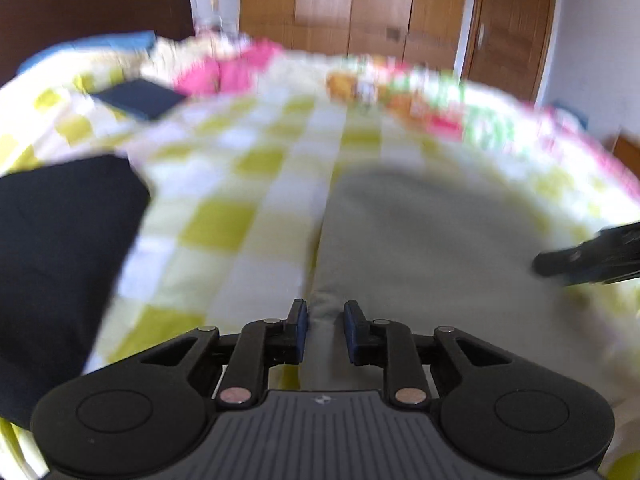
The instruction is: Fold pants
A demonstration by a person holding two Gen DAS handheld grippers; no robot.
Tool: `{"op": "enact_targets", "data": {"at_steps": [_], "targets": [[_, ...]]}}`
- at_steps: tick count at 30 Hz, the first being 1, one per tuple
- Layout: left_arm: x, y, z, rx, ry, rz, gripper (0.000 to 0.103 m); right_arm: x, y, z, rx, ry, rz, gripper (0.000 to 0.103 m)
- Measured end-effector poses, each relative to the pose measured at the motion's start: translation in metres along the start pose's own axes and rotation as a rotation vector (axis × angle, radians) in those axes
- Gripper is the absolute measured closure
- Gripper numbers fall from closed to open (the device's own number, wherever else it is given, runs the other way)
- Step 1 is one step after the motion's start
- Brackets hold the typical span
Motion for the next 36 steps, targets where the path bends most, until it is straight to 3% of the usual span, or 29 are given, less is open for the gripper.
{"op": "enact_targets", "data": {"at_steps": [5,7,10,13,18,28,36], "targets": [[-0.001,-0.007,0.010,0.009,0.048,0.019,0.060,-0.015,0.010,0.015,0.022,0.069,0.143,0.045],[-0.003,-0.008,0.014,0.026,0.070,0.049,0.060,-0.018,0.021,0.016,0.004,0.057,0.146,0.045],[-0.002,0.006,0.007,-0.037,0.069,0.041,0.061,-0.009,0.036,0.009,-0.064,0.076,0.107,0.087],[0.010,0.004,0.005,-0.047,0.099,0.048,0.068,0.004,0.014,0.007,-0.054,0.090,0.126,0.093],[0.052,-0.004,-0.003,-0.087,0.103,-0.055,0.068,0.043,-0.041,-0.003,-0.025,0.067,0.045,0.094],[0.194,-0.018,-0.018,-0.113,0.179,-0.267,0.068,0.120,-0.152,-0.006,0.094,0.031,-0.198,0.093],[0.237,-0.020,-0.019,-0.116,0.229,-0.263,0.068,0.133,-0.159,-0.009,0.130,0.015,-0.280,0.090]]}}
Point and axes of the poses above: each gripper's, at about its wrist camera, not at the fingertips, and y roughly the way its jaws point, x to its right, z to its top, the point moved 5 cm from there along y, roughly the way its jaws point, and after that the axes turned 6 degrees about x, right-handed, at the moved point
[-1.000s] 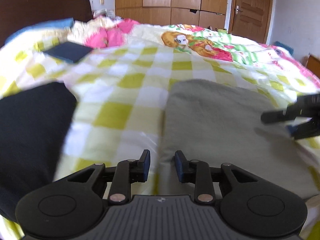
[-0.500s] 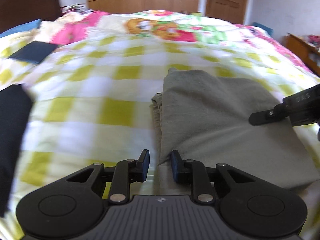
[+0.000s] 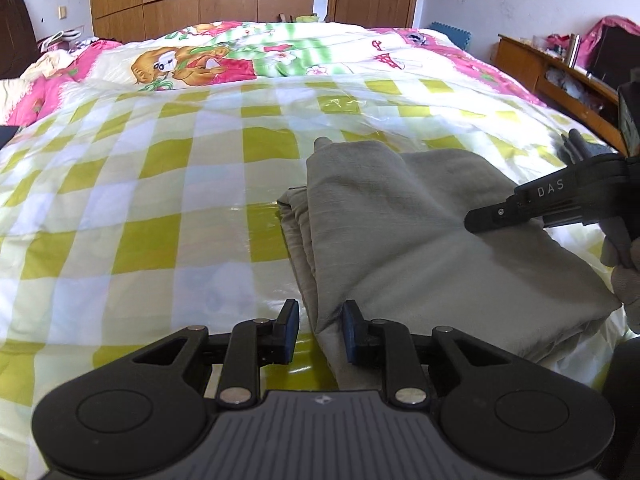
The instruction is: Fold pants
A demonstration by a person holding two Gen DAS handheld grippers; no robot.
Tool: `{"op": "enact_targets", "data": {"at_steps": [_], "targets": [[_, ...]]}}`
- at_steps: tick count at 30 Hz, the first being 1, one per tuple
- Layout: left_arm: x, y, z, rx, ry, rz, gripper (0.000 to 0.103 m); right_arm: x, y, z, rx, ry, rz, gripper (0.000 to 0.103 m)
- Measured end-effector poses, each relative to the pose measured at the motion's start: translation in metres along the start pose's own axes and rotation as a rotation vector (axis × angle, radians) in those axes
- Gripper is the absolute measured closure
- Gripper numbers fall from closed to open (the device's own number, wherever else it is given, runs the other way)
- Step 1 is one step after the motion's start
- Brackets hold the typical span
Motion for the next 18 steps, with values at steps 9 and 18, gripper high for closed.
{"op": "enact_targets", "data": {"at_steps": [9,18], "targets": [[0.002,-0.001,0.000,0.007,0.045,0.033,0.068,-0.015,-0.038,-0.013,0.070,-0.068,-0.065,0.082],[0.007,-0.009,-0.001,0.029,0.084,0.049,0.068,-0.020,-0.079,-0.035,0.122,-0.128,-0.100,0.066]]}}
Point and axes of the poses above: each gripper's, at about its wrist camera, not at the fingertips, and y roughly the way its jaws point, x to its right, z to its top, the point moved 5 cm from there along y, roughly the way its jaws point, and after that the axes turned 6 degrees about x, right-handed, at the moved point
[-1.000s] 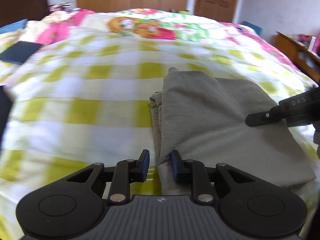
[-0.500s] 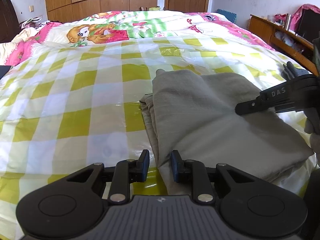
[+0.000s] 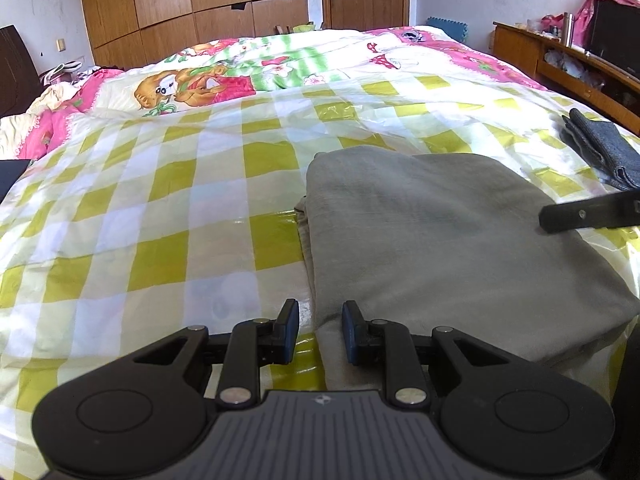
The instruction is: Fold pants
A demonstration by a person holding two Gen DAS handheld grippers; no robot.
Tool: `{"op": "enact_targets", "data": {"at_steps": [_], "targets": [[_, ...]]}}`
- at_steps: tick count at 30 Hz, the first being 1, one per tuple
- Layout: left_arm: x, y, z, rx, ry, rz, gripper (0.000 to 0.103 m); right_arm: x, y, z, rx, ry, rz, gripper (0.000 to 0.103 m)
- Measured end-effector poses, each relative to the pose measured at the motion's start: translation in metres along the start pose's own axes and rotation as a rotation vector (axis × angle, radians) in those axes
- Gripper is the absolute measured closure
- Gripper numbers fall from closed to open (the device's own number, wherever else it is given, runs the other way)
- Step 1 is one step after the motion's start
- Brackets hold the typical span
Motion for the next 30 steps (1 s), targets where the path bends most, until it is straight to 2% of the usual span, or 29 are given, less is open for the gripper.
{"op": "enact_targets", "data": {"at_steps": [3,7,10,16,19,30], "targets": [[-0.002,-0.001,-0.002,0.004,-0.013,-0.002,0.067,0.009,0.008,-0.009,-0.019,0.047,-0.006,0.061],[-0.004,-0.012,0.002,0.047,-0.029,-0.009,0.067,0.018,0.023,-0.019,-0.042,0.162,0.047,0.060],[-0.005,-0.017,0.005,0.064,-0.057,-0.015,0.066,0.019,0.031,-0.022,-0.006,0.176,0.072,0.059],[0.005,0.004,-0.001,0.011,-0.015,0.001,0.066,0.015,0.045,-0.022,-0.012,0.126,0.093,0.062],[0.005,0.010,-0.003,-0.008,-0.029,0.008,0.065,0.016,0.048,-0.023,-0.018,0.142,0.109,0.065],[0.002,0.025,0.000,-0.002,-0.011,0.013,0.063,0.015,0.064,-0.008,-0.033,0.129,0.090,0.073]]}}
Point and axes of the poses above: each gripper's, at about its wrist camera, not at the fingertips, and y roughly the way its jaws point, x to its right, z to its top, the point moved 5 cm from there along y, roughly the way its jaws point, and after that the axes turned 6 degrees about x, right-handed, at the moved point
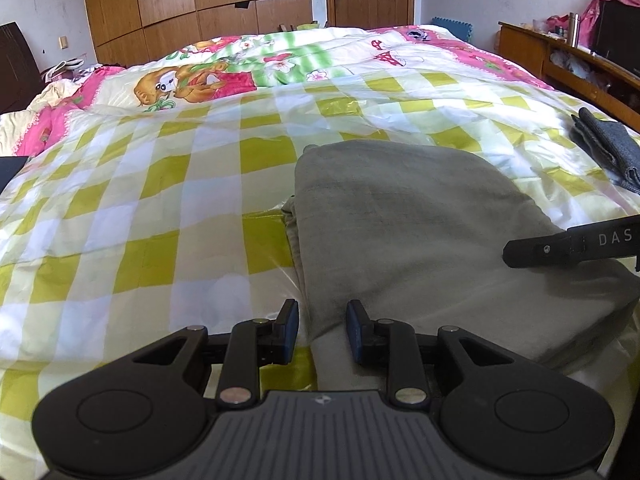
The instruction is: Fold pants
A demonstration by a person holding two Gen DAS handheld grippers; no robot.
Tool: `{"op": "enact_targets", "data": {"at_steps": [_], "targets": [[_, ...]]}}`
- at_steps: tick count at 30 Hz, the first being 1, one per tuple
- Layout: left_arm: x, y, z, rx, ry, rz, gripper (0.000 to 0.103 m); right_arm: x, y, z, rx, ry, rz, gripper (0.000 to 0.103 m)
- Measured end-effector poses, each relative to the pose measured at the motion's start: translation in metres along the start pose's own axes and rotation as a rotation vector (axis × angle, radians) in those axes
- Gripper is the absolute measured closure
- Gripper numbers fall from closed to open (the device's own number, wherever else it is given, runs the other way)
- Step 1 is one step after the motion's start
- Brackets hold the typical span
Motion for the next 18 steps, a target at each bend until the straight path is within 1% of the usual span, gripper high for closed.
{"op": "enact_targets", "data": {"at_steps": [4,7,10,13,15,18], "targets": [[-0.004,0.014,0.007,-0.002,0.003,0.002,0.062,0.001,0.018,0.012,-0.001,-0.007,-0.016,0.074],[-0.008,0.021,0.012,0.000,0.015,0.007,0.057,0.003,0.028,0.018,0.004,0.012,-0.018,0.074],[-0.015,0.032,0.016,0.003,0.000,0.004,0.056,0.005,0.041,0.026,0.009,0.029,-0.020,0.074],[-0.021,0.046,0.025,0.002,-0.017,0.018,0.054,0.008,0.055,0.036,0.021,0.053,-0.012,0.074],[-0.024,0.054,0.032,0.001,-0.019,0.027,0.053,0.013,0.059,0.037,0.024,0.069,0.001,0.074],[-0.025,0.058,0.036,-0.009,-0.022,0.036,0.052,0.018,0.052,0.036,0.025,0.077,0.017,0.073]]}}
Point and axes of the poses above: each gripper's, at about its wrist camera, not at the fingertips, and y roughly the way its jaws point, x to its right, z to its top, the point moved 5 cm from there along y, roughly the way its jaws point, and after that the axes turned 6 degrees about x, right-handed, at the moved point
